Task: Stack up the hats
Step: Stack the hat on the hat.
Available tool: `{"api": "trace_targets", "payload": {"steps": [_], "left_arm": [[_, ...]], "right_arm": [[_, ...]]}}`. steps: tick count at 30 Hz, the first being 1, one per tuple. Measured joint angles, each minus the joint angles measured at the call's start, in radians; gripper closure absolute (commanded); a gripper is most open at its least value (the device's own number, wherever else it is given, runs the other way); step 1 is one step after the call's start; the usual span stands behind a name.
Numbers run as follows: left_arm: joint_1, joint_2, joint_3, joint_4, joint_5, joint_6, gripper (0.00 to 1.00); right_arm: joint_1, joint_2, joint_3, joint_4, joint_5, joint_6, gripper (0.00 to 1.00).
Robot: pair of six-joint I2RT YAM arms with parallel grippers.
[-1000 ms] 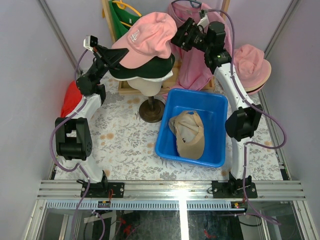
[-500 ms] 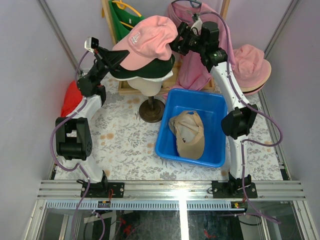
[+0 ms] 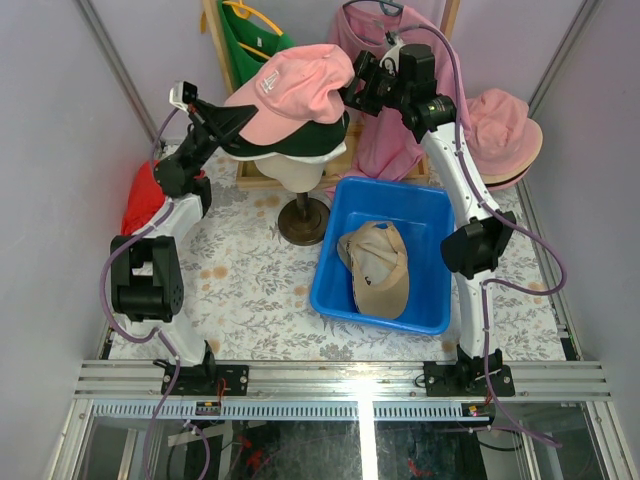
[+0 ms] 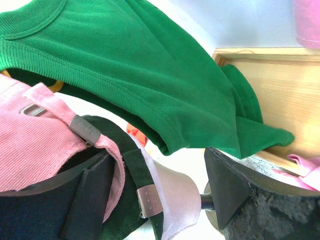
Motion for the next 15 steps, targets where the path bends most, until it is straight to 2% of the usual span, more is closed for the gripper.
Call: {"api": "trace_targets", "payload": {"steps": [9, 12, 15], "left_arm": [[0.017, -0.041, -0.111, 0.008, -0.027, 0.0, 0.99], [0.027, -0.054, -0.129, 0.011, -0.037, 0.0, 0.88], [0.04, -0.059, -0.132, 0.012, -0.055, 0.0, 0.86]], "right_arm": [[0.006, -0.008, 0.003, -0.041, 0.048, -0.039, 0.23], [0.01, -0.013, 0.003, -0.049, 0.059, -0.047, 0.23], [0.012, -0.018, 0.003, -0.062, 0.072, -0.053, 0.23]]}}
